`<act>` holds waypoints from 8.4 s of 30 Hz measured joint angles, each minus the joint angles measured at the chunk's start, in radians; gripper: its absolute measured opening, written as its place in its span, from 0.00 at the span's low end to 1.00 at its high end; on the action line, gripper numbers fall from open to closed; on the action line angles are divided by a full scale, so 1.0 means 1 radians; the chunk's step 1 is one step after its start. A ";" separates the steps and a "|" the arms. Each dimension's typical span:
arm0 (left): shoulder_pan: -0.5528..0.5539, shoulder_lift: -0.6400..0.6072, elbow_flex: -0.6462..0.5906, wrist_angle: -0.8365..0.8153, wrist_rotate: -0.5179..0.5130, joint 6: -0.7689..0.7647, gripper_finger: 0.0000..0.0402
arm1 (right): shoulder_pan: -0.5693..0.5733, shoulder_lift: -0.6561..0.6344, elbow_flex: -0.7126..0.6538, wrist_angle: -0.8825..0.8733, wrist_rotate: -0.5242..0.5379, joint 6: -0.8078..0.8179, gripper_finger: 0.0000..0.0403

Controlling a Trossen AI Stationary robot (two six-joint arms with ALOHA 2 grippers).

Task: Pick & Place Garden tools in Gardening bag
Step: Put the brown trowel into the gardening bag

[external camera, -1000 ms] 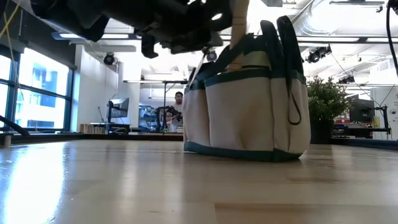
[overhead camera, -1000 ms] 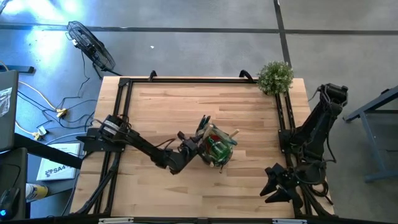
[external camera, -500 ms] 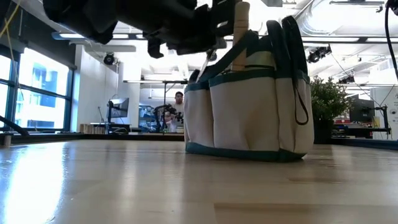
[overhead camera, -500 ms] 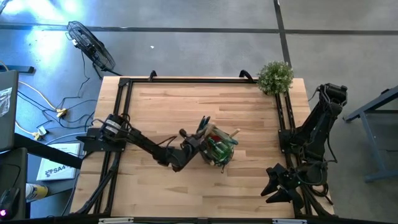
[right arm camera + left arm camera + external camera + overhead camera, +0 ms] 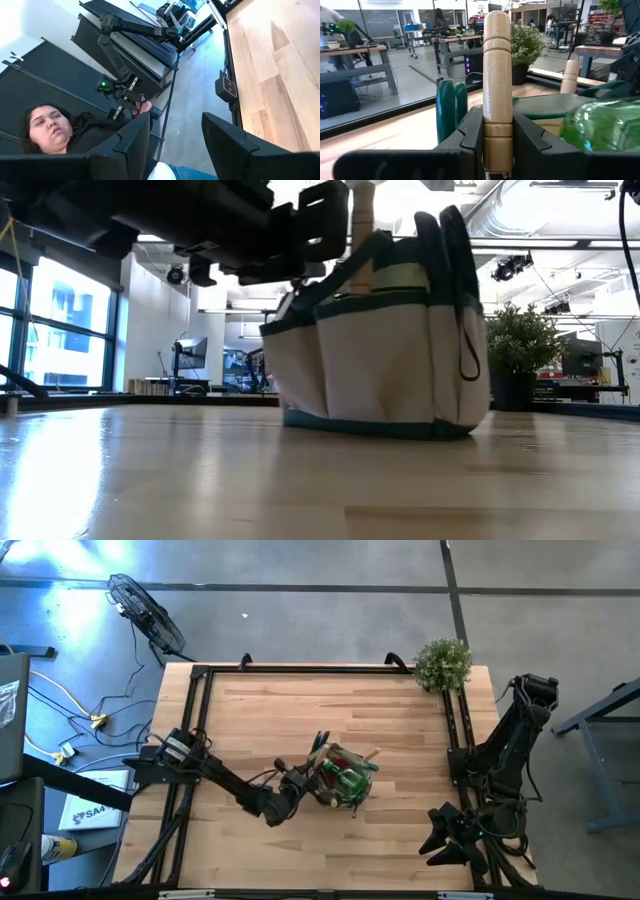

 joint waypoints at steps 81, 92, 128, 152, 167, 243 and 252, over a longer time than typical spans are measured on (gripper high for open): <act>0.005 0.033 -0.072 0.463 0.169 0.373 0.16 | 0.000 0.065 0.000 0.020 -0.015 0.085 0.43; -0.050 0.043 -0.072 0.454 0.018 0.386 0.16 | 0.000 0.065 0.000 0.023 -0.034 0.106 0.43; -0.039 0.044 -0.072 0.439 0.066 0.369 0.16 | -0.760 -0.069 0.006 0.066 -0.578 -0.745 0.60; -0.038 0.043 -0.072 0.466 0.129 0.384 0.16 | -1.114 0.262 0.182 0.181 -0.693 -1.037 0.73; -0.015 0.036 -0.072 0.467 0.176 0.394 0.16 | -1.147 0.392 0.182 0.280 -0.825 -1.023 0.73; -0.013 0.037 -0.072 0.416 0.176 0.346 0.35 | -1.161 0.477 0.285 0.226 -0.894 -1.081 0.13; -0.027 0.036 -0.071 0.422 0.113 0.348 0.51 | -1.160 0.477 0.285 0.225 -0.914 -1.081 0.13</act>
